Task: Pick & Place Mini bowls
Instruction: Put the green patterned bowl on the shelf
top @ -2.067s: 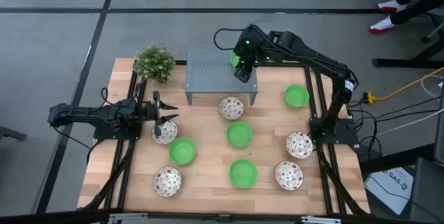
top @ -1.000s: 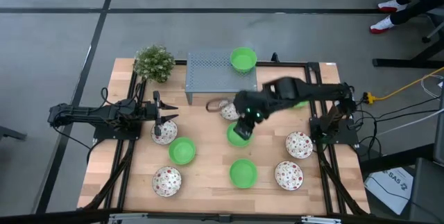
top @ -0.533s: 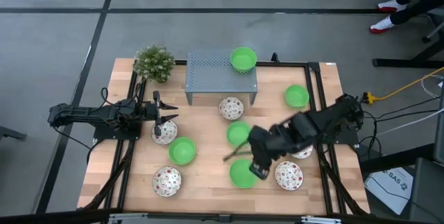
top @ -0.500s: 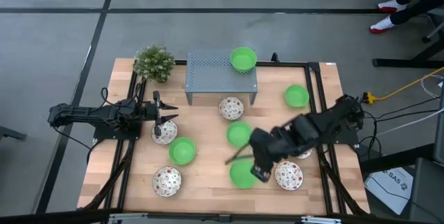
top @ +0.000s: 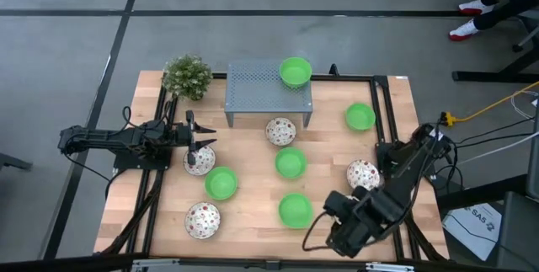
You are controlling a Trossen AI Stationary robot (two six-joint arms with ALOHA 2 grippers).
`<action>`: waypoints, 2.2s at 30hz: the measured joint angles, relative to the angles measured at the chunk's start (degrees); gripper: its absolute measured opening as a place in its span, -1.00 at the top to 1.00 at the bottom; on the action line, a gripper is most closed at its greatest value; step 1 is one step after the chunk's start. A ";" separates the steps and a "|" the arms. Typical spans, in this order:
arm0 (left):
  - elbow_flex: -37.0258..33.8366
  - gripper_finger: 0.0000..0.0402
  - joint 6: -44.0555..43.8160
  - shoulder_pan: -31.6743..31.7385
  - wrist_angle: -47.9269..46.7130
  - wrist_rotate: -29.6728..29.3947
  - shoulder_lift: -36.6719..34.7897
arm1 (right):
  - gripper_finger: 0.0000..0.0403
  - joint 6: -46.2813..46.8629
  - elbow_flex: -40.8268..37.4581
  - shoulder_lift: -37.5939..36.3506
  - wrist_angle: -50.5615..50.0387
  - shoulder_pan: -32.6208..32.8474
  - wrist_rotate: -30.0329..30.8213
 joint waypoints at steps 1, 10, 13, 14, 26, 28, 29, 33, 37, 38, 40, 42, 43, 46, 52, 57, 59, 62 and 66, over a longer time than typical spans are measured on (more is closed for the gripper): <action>0.00 0.36 0.00 0.00 -0.01 0.00 -0.01 | 0.11 0.68 -1.75 0.00 1.23 0.54 0.00; 0.00 0.37 0.00 0.00 0.01 0.00 0.00 | 0.11 2.81 -16.49 0.00 13.11 1.85 -1.72; 0.00 0.36 0.00 0.01 0.00 0.00 0.01 | 0.11 2.89 -20.40 0.00 16.31 1.81 -1.98; 0.00 0.37 0.00 0.01 0.01 0.00 0.01 | 0.11 3.19 -21.59 0.00 17.14 1.82 -2.01; 0.00 0.37 0.00 0.00 0.01 0.00 0.00 | 0.11 6.11 -28.77 0.00 22.07 1.82 -2.02; 0.00 0.36 0.00 0.01 0.01 0.00 -0.01 | 0.11 6.06 -28.77 0.19 22.48 1.80 -1.97; 0.01 0.36 0.00 0.01 0.01 0.00 0.00 | 0.11 6.01 -28.77 0.33 22.89 1.77 -1.93; 0.02 0.37 0.00 0.01 0.01 0.00 0.01 | 0.11 5.82 -28.77 2.02 23.87 1.77 -1.53; 0.01 0.37 0.00 0.00 0.01 0.00 0.01 | 0.11 5.71 -28.77 3.99 24.14 1.77 -1.60; 0.00 0.37 0.00 -0.01 0.01 0.00 -0.01 | 0.11 5.71 -28.77 4.40 24.16 1.77 -1.59; 0.01 0.36 0.00 0.01 0.01 0.00 -0.01 | 0.11 5.69 -28.77 5.15 24.19 1.73 -1.57; 0.00 0.37 0.00 -0.01 0.01 0.00 0.00 | 0.11 5.69 -28.77 5.84 24.21 1.73 -1.56; 0.00 0.37 0.00 -0.01 0.01 0.00 0.01 | 0.11 5.69 -28.77 6.20 24.21 1.73 -1.57; 0.00 0.36 0.00 -0.01 -0.01 0.00 0.01 | 0.11 5.69 -28.77 6.89 24.20 1.75 -1.64; 0.00 0.36 0.00 0.01 0.01 0.00 0.00 | 0.29 5.69 -28.77 6.99 24.45 1.75 -2.14; 0.02 0.36 0.00 0.00 0.01 0.00 0.01 | 0.63 5.69 -28.77 6.99 26.34 1.75 -2.65; 0.01 0.37 0.00 0.00 0.01 0.00 0.00 | 0.77 5.71 -28.65 6.89 26.39 1.75 -2.94; 0.02 0.36 0.00 0.01 0.01 0.00 0.00 | 0.89 5.68 -28.56 6.56 25.80 1.75 -3.39; 0.00 0.37 0.00 -0.01 0.01 0.00 0.01 | 0.89 5.69 -27.14 6.65 26.34 1.77 -3.26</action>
